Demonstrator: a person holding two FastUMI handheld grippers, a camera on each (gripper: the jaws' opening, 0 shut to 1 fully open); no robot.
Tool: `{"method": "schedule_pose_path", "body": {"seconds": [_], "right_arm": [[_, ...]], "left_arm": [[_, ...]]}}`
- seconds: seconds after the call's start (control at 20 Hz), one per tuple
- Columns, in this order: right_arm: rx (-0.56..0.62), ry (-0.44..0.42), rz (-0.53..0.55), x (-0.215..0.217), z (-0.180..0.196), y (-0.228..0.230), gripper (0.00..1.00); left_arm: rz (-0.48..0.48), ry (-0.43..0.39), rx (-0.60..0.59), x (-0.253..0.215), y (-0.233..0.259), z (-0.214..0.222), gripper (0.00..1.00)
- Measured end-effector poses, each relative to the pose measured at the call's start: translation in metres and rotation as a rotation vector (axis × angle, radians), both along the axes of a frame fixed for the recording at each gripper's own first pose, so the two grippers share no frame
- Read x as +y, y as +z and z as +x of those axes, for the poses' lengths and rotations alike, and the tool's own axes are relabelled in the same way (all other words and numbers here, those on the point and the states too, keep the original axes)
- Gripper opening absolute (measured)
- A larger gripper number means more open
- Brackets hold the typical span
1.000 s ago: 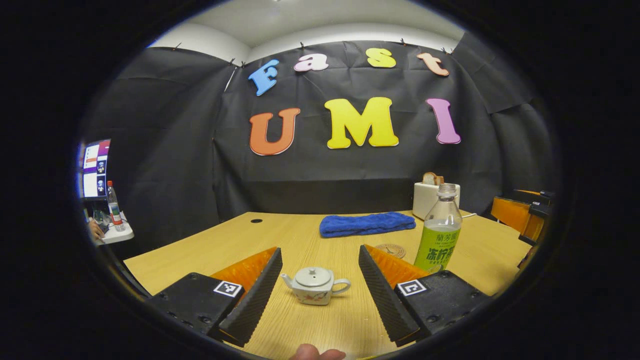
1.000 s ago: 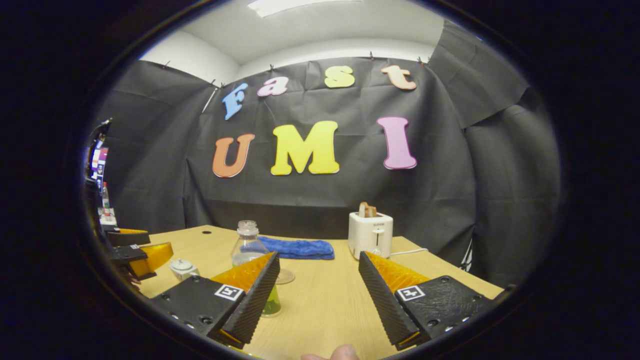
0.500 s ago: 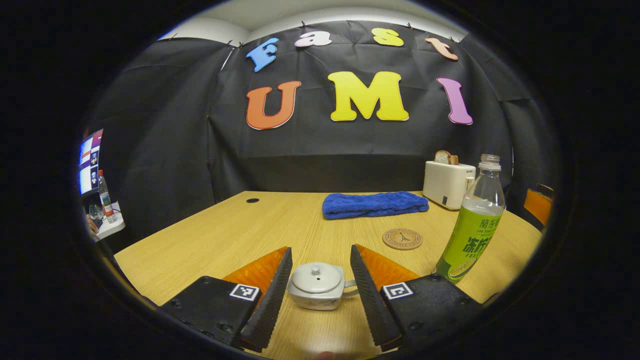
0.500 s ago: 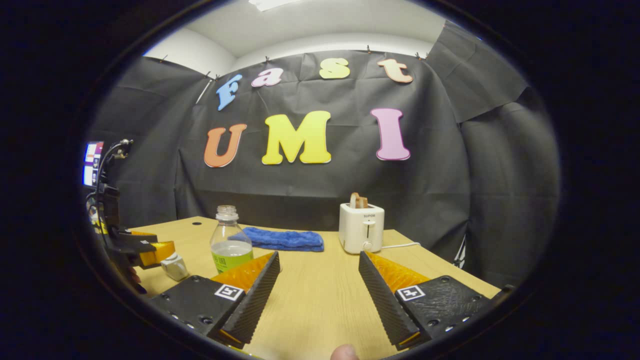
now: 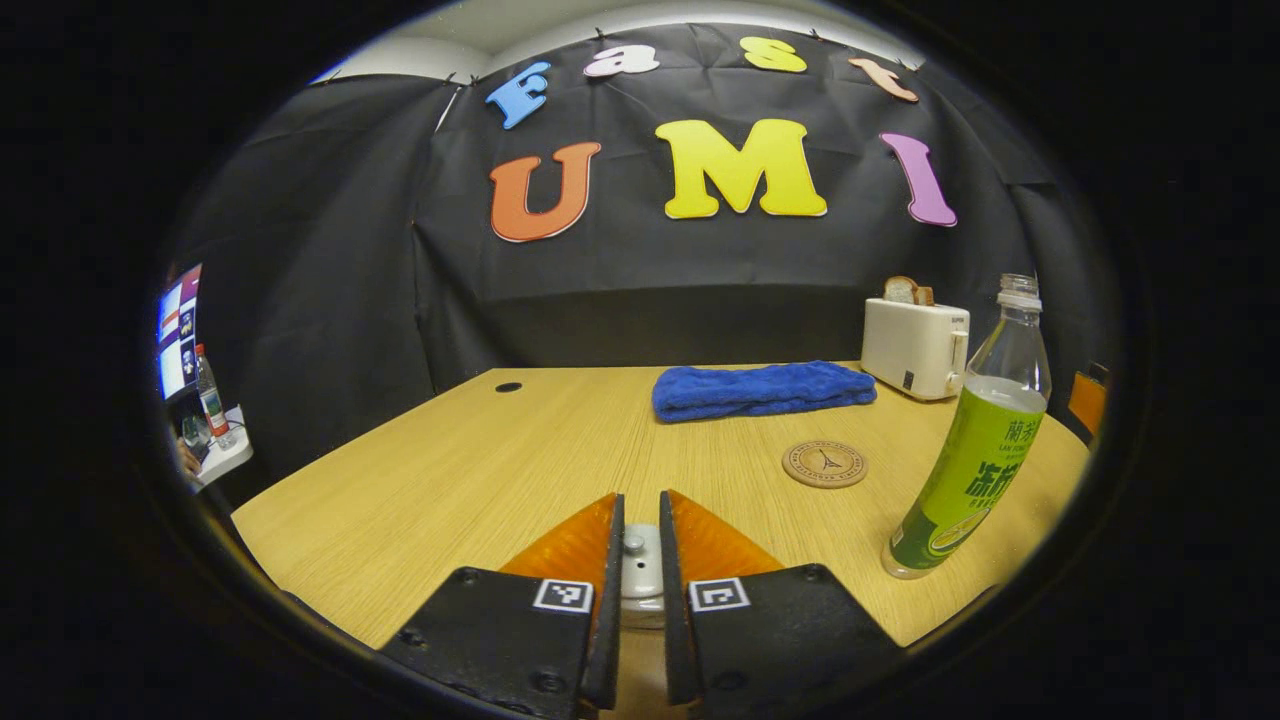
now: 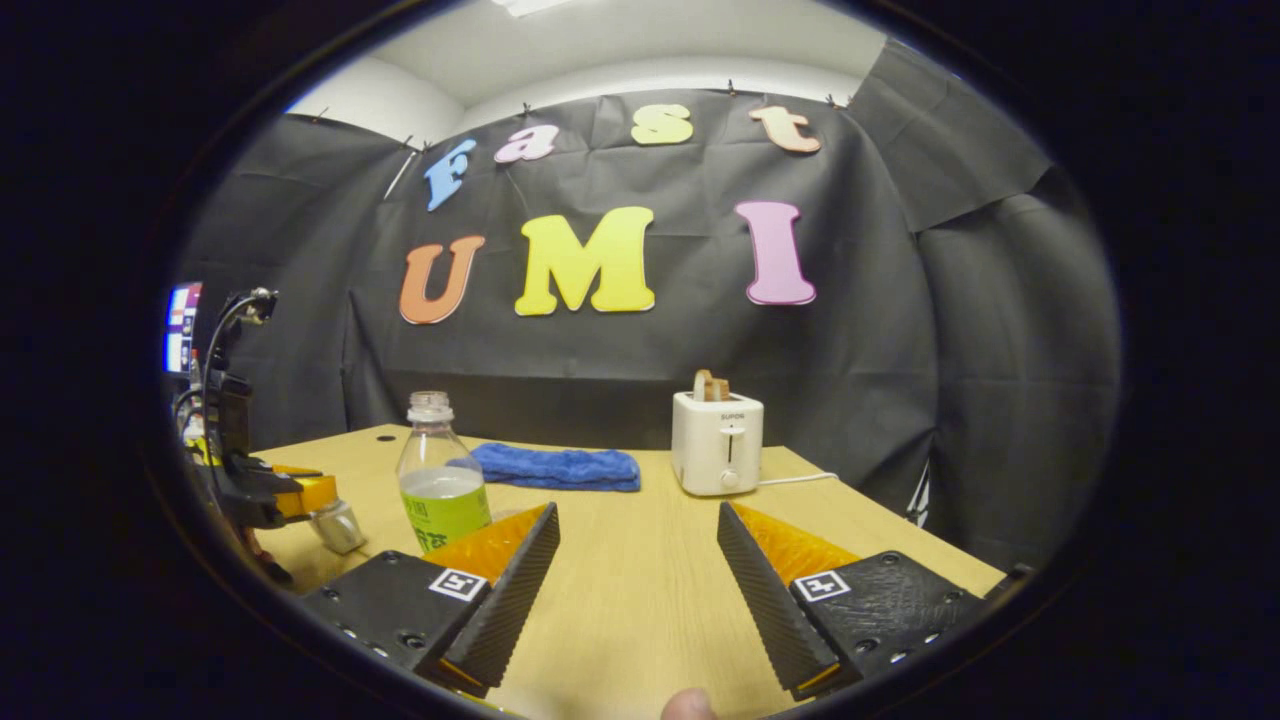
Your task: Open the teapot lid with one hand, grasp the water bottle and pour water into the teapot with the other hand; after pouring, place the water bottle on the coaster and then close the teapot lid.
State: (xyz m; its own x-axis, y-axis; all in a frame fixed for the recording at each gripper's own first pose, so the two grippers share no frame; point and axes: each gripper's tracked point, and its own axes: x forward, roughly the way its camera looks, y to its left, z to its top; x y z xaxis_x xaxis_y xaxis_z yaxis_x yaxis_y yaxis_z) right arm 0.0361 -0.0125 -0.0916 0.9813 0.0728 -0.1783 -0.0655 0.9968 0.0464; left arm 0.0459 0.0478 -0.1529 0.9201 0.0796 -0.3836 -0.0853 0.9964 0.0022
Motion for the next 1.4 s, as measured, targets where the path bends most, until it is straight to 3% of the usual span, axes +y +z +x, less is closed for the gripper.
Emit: {"method": "schedule_pose_path", "body": {"seconds": [0.1, 0.3, 0.6, 0.8, 1.05, 1.4], "right_arm": [[0.003, 0.008, 0.001, 0.002, 0.0, -0.002, 0.95], [0.003, 0.094, 0.022, 0.02, -0.005, -0.001, 0.96], [-0.015, 0.284, 0.044, 0.067, -0.03, 0.0, 0.95], [0.04, 0.354, 0.029, 0.102, -0.029, -0.019, 0.95], [0.134, 0.324, 0.047, 0.122, -0.003, -0.042, 0.96], [0.168, 0.266, 0.029, 0.132, 0.017, -0.055, 0.94]], "left_arm": [[0.009, -0.003, -0.003, 0.001, 0.001, 0.002, 0.1], [0.003, 0.001, -0.018, 0.001, 0.006, 0.002, 0.03], [-0.017, -0.014, -0.093, 0.001, 0.035, -0.002, 0.03], [-0.019, -0.025, -0.136, 0.001, 0.049, -0.012, 0.02], [-0.044, -0.025, -0.154, 0.011, 0.054, -0.02, 0.03], [-0.048, -0.015, -0.172, 0.027, 0.055, -0.019, 0.03]]}}
